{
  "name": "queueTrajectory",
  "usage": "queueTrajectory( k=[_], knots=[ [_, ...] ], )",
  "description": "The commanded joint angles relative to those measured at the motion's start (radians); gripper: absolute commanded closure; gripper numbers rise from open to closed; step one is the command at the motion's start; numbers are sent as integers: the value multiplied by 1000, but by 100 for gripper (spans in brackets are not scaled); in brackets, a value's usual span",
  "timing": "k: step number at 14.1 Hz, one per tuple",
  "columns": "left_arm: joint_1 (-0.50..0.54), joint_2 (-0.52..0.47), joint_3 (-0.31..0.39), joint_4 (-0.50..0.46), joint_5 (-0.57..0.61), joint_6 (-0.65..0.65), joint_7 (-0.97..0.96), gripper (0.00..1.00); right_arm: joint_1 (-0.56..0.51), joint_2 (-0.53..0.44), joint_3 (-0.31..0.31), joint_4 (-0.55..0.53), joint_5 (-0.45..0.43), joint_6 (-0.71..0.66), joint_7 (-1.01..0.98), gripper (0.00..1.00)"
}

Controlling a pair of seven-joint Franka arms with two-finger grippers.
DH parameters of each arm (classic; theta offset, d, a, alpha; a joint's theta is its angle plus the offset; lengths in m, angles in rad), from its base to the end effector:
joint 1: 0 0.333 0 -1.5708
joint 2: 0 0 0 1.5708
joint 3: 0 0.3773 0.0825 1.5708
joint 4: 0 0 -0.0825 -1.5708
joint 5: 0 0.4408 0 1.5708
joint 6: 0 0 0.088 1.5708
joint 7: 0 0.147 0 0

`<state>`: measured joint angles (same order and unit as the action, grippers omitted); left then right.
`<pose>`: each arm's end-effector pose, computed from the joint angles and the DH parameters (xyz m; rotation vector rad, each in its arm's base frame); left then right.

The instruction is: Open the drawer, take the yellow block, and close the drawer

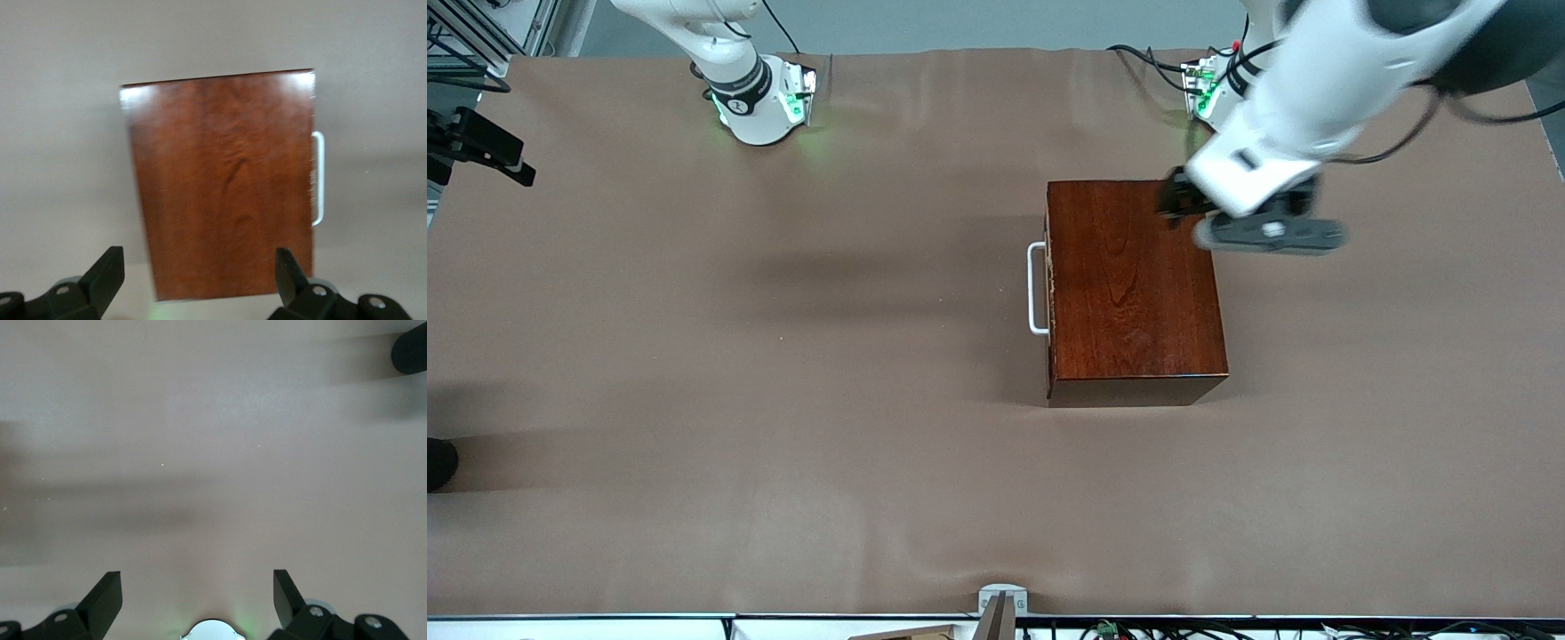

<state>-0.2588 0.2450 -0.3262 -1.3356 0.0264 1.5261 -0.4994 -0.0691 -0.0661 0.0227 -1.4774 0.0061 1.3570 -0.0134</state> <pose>0.5924 -0.3539 0.6131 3.1151 -0.1208 -0.0974 0.5589 -0.0244 0.7148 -3.1339 0.0501 0.0849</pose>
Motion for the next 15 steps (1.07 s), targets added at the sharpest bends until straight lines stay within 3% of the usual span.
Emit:
queueTrajectory(
  k=[1,4,9,12,15],
  knots=[
    [-120,114,13,91,59,48,-127,0,-26,8,17,12,-3,-7,-7,0],
    [-276,248,48,180,131,75,-255,0,-24,8,17,12,-3,-4,-5,0],
    [-581,387,304,223,133,186,-402,0,-23,8,17,12,-3,-6,-7,0],
    [-617,473,326,263,135,195,-427,0,-24,8,17,12,-3,-6,-7,0],
    [-661,496,360,256,138,186,-442,0,-24,8,17,12,-3,-9,-7,0]
  ],
)
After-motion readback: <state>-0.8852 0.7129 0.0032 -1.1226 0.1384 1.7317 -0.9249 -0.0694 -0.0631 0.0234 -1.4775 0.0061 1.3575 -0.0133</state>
